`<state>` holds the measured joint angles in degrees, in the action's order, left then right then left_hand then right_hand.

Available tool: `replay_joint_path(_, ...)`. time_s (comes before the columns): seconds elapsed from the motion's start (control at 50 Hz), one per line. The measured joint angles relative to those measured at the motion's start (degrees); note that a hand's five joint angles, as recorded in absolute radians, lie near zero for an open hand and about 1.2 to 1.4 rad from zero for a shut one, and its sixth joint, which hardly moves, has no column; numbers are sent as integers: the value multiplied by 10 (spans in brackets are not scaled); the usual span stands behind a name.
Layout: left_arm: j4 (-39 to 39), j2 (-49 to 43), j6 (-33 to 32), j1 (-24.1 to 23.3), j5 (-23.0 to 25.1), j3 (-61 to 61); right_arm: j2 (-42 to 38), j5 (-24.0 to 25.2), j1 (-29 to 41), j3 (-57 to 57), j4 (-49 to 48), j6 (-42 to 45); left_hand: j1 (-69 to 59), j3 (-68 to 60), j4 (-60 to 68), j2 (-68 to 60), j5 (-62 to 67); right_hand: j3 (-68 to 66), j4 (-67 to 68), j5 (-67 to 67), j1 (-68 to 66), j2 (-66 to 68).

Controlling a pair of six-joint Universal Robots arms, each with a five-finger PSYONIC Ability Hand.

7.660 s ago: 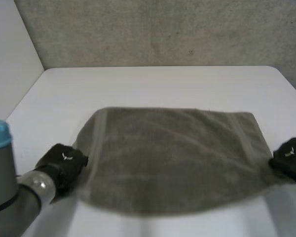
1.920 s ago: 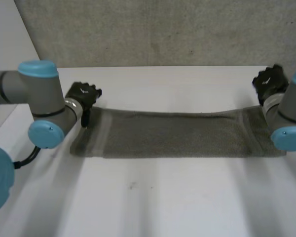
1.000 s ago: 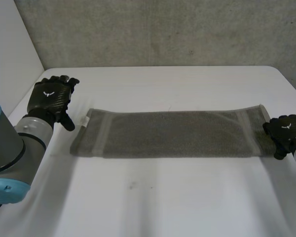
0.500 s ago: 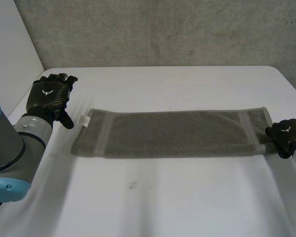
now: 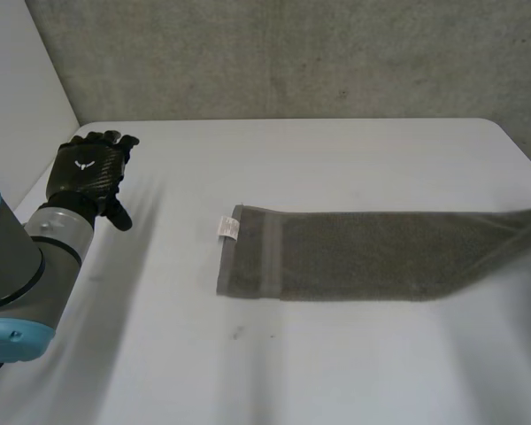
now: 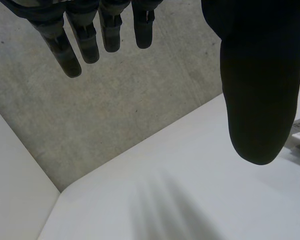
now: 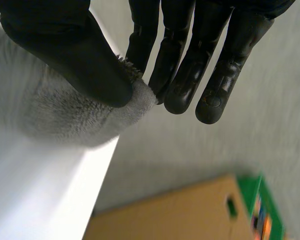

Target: Fold the laundry

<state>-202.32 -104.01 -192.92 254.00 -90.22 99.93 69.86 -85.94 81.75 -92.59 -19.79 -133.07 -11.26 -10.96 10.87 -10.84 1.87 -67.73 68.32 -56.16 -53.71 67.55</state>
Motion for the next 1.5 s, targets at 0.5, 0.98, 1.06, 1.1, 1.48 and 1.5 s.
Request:
replay_joint_path(0.5, -1, 2, -1, -3, -1, 7, -209, 160, 504, 156, -12, 59, 0, 2, -1, 1, 0, -2, 1, -2, -3, 1)
replay_joint_path(0.98, -3, -2, -2, -11, -1, 14, -7, 41, 360, 48, 62, -283, 0, 2, -1, 2, 0, 557, -551, 529, 416, -546)
replay_joint_path(1.06, -3, -5, -2, -14, -1, 14, 6, 55, 297, -1, 100, -325, 0, 2, -1, 2, 0, 557, -551, 529, 416, -546)
replay_joint_path(1.1, -3, -8, -2, -18, -1, 14, 8, 71, 259, -34, 114, -332, 0, 2, -1, 2, 0, 554, -550, 528, 416, -545)
replay_joint_path(1.48, -4, -17, -3, -26, -1, 21, -58, 152, 167, -118, 23, -306, 0, 1, -1, 2, 0, 6, -2, 17, 12, -13)
replay_joint_path(1.5, -4, -16, -3, -26, -1, 22, -57, 149, 166, -116, 19, -303, 0, 1, -1, 2, 0, 3, -2, 15, 12, -13)
